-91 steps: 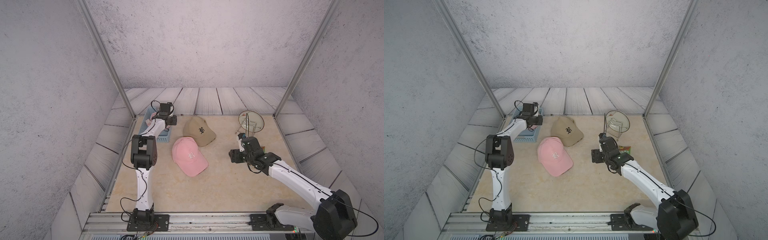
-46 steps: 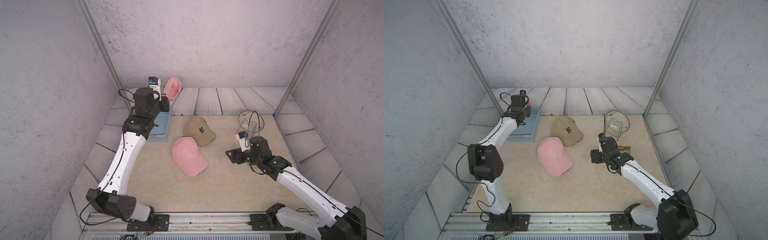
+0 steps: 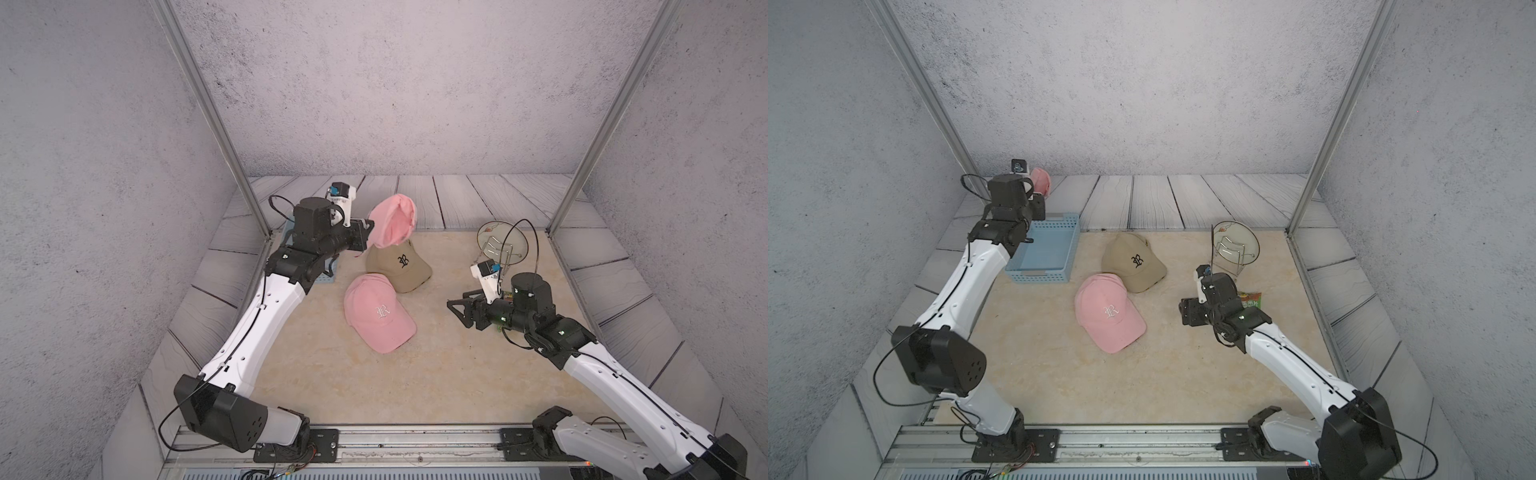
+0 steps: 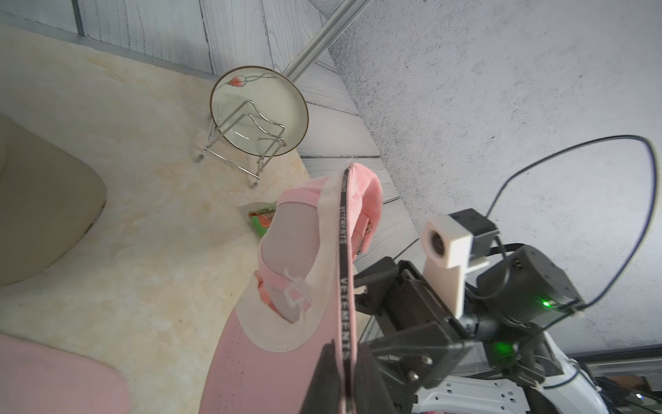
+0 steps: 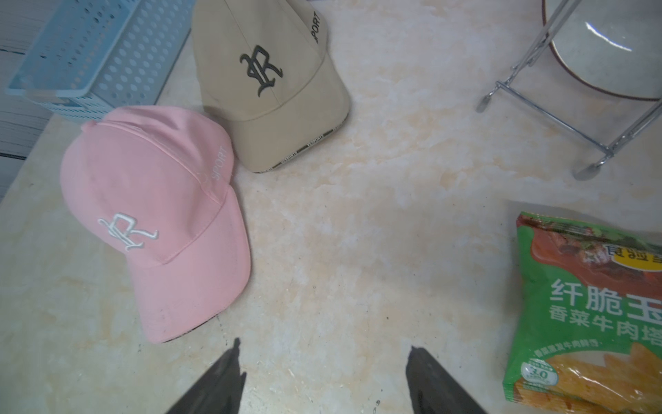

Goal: Turn the baseball cap inside out
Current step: Turn over the baseball cap.

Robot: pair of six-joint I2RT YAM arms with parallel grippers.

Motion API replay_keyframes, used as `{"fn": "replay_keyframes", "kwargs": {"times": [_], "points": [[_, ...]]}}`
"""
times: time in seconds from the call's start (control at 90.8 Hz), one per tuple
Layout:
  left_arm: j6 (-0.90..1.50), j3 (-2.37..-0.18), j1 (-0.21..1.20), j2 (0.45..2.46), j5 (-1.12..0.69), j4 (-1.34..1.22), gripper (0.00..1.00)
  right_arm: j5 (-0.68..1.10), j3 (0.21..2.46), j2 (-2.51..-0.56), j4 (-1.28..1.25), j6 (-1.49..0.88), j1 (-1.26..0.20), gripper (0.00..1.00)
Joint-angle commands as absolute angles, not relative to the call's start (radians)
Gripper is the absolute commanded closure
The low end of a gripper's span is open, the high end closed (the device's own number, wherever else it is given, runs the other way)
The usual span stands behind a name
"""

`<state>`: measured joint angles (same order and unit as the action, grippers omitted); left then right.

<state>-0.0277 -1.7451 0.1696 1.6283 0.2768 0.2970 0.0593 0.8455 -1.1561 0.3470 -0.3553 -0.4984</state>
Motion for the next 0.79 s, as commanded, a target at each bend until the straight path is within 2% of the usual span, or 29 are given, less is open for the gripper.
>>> {"fn": "replay_keyframes", "kwargs": {"times": [0.0,0.231,0.462,0.583,0.782], "points": [[0.037,-1.721,0.212,1.539,0.155,0.326,1.0,0.14,0.859,-1.099,0.331,-0.323,-0.494,0.25],[0.238,-1.652,0.283,1.435,-0.263,0.414,1.0,0.315,0.857,-1.012,0.294,-0.269,-0.494,0.25],[0.497,-1.451,0.406,1.366,-0.57,0.229,1.0,0.532,0.838,-0.947,0.195,-0.283,-0.495,0.3],[0.644,-1.358,0.464,1.355,-0.651,0.12,1.0,0.58,0.838,-0.941,0.167,-0.306,-0.494,0.32],[0.763,-1.256,0.553,1.332,-0.701,0.034,1.0,0.507,0.832,-0.964,0.148,-0.352,-0.496,0.36]]}}
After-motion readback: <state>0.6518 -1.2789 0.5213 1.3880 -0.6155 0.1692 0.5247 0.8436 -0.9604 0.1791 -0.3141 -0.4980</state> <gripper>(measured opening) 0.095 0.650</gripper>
